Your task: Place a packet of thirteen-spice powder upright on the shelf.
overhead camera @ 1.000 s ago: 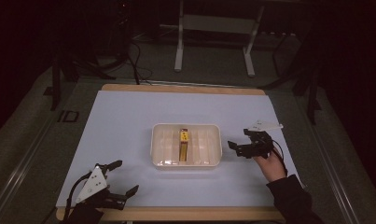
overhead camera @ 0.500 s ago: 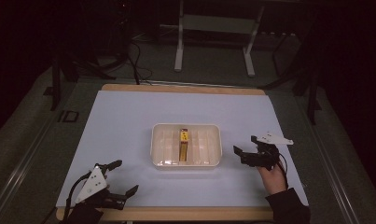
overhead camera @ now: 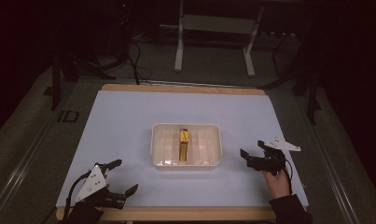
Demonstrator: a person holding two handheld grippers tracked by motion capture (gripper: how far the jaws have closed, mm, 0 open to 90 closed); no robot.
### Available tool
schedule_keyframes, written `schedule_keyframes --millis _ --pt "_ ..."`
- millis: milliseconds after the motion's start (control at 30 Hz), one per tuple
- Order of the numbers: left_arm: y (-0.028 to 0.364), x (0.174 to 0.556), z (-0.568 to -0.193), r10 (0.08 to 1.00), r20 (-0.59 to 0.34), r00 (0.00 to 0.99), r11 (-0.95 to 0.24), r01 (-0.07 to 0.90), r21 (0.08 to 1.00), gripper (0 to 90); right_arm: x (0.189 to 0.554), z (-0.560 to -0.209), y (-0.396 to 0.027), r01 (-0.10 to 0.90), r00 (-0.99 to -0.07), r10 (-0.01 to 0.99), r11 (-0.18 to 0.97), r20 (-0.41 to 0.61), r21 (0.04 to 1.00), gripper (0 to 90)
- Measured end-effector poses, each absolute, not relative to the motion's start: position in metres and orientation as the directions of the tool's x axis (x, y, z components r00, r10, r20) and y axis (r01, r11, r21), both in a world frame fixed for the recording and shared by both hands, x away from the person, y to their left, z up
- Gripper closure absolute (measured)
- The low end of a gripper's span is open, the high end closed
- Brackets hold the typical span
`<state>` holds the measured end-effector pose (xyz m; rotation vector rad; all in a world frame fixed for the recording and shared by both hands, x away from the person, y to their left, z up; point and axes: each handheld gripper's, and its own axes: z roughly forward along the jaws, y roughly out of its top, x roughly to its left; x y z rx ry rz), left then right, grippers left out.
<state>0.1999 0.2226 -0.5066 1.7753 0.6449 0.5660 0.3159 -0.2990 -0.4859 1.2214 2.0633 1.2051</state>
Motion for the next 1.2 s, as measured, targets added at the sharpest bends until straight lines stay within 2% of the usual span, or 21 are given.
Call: schedule_keyframes --millis 633,1200 --pt "0.2204 0.2016 -0.5071 0.681 0.053 0.73 -0.241 0.155 0.958 2.8 0.3141 -0.4917 -0.2931 0.442 -0.508 0.861 0.244 0.017 0.863 13.9" --pt "0.2206 0.2023 -0.5066 0.69 0.054 0.721 -0.238 0.156 0.959 2.9 0.3143 -0.4937 -0.2952 0.453 -0.502 0.865 0.231 0.032 0.861 14.0"
